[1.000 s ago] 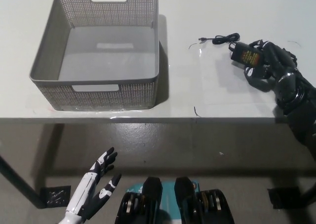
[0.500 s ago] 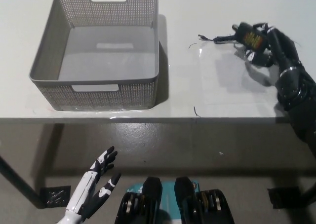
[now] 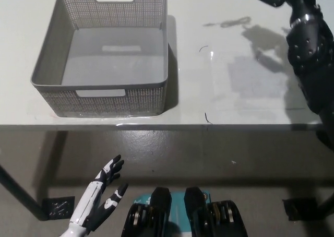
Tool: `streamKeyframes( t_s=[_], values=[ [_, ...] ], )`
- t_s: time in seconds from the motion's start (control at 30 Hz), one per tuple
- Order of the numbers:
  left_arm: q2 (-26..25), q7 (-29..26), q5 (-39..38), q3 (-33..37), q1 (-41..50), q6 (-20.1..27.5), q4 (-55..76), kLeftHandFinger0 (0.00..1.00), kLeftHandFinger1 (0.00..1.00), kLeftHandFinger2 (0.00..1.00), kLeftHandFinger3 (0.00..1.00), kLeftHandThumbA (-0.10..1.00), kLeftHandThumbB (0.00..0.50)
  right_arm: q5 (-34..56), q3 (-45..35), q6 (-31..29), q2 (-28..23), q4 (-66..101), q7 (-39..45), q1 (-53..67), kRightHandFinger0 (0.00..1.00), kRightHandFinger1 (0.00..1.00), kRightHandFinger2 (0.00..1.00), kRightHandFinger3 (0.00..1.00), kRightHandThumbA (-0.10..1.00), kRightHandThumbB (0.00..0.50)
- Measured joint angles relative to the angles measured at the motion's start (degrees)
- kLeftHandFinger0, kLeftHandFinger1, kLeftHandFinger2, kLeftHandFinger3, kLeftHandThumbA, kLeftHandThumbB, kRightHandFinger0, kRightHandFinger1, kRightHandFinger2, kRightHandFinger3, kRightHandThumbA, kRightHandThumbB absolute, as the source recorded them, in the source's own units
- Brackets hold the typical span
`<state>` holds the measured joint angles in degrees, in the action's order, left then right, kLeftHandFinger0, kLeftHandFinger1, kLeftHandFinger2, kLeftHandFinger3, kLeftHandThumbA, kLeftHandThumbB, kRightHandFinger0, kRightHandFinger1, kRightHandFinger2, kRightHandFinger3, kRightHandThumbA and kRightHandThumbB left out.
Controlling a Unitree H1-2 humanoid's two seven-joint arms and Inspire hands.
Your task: Use the right hand to pick up a black power cord and place it into a container on the left hand side
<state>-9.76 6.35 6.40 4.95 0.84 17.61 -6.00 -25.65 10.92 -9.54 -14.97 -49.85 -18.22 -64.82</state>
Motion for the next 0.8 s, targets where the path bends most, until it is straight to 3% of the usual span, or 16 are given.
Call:
streamKeyframes(
  t_s=[0.07, 0.17, 0.33, 0.5, 0.57, 0.8],
  values=[
    [0.0, 0.0, 0.0, 0.1, -0.1, 0.0, 0.0, 1.00, 1.00, 1.00, 1.00, 0.81, 0.359, -0.1, 0.2, 0.4, 1.0, 3.0, 0.4, 0.0, 0.00, 0.27, 0.64, 0.72, -0.10, 0.166],
    [0.0, 0.0, 0.1, 0.0, 0.0, 0.0, 0.0, 1.00, 1.00, 1.00, 1.00, 0.81, 0.360, -0.4, 1.2, 1.3, 3.4, 6.8, 1.0, 0.0, 0.00, 0.30, 0.67, 0.73, -0.10, 0.153],
    [0.0, 0.0, 0.1, 0.0, 0.0, 0.1, -0.3, 1.00, 1.00, 1.00, 1.00, 0.80, 0.350, -0.7, 3.0, 1.9, 8.3, 10.3, 1.8, -0.1, 0.00, 0.27, 0.65, 0.68, -0.10, 0.180],
    [0.0, 0.0, 0.0, 0.0, 0.0, 0.1, -0.5, 1.00, 1.00, 1.00, 1.00, 0.76, 0.334, -1.2, 4.1, 2.8, 13.6, 12.6, 2.6, -0.6, 0.00, 0.30, 0.68, 0.74, -0.10, 0.176],
    [0.0, 0.0, 0.0, 0.0, 0.0, 0.1, -0.6, 1.00, 1.00, 1.00, 1.00, 0.75, 0.332, -1.4, 4.5, 3.3, 15.6, 12.5, 2.9, -0.9, 0.00, 0.26, 0.61, 0.71, -0.10, 0.175],
    [0.0, 0.0, 0.0, 0.1, 0.0, 0.2, -0.8, 1.00, 1.00, 0.99, 1.00, 0.73, 0.328, -2.5, 6.4, 3.5, 20.3, 8.5, 2.9, -2.4, 0.00, 0.17, 0.53, 0.59, -0.10, 0.180]
  ],
)
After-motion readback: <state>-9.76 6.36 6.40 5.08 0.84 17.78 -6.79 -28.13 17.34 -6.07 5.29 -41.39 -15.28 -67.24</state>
